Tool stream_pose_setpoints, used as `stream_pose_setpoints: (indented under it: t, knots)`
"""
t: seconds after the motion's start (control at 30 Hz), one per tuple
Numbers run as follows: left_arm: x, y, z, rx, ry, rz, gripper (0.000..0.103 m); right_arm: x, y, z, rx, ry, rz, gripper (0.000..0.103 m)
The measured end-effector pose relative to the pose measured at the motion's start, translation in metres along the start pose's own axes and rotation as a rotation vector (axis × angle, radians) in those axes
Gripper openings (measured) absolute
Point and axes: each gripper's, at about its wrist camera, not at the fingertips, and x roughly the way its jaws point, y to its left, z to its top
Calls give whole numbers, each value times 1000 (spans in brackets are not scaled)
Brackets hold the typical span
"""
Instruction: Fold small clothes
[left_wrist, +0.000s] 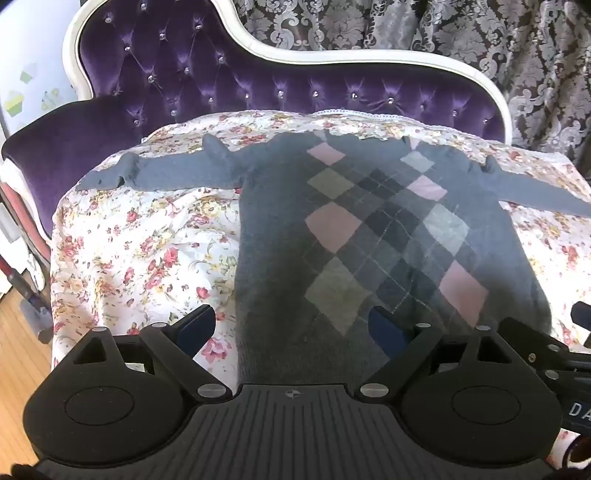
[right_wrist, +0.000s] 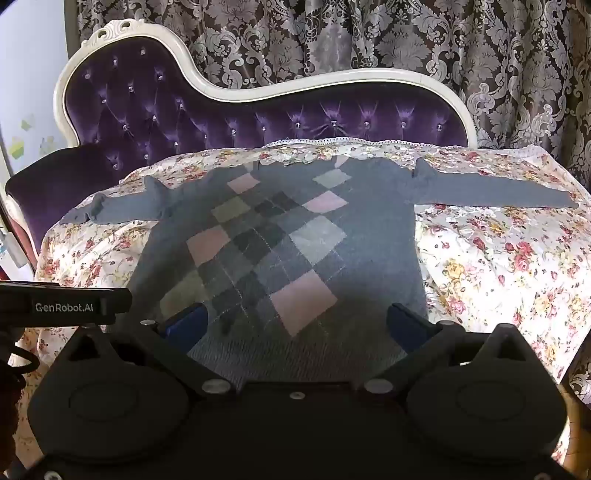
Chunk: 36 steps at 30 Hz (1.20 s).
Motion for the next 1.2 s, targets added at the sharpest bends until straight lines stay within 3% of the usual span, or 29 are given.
stream_pose_setpoints:
  t: [1.2]
  knots:
    - [4,2,-4,9,17,14,90,4,5,-7,1,26,1,102]
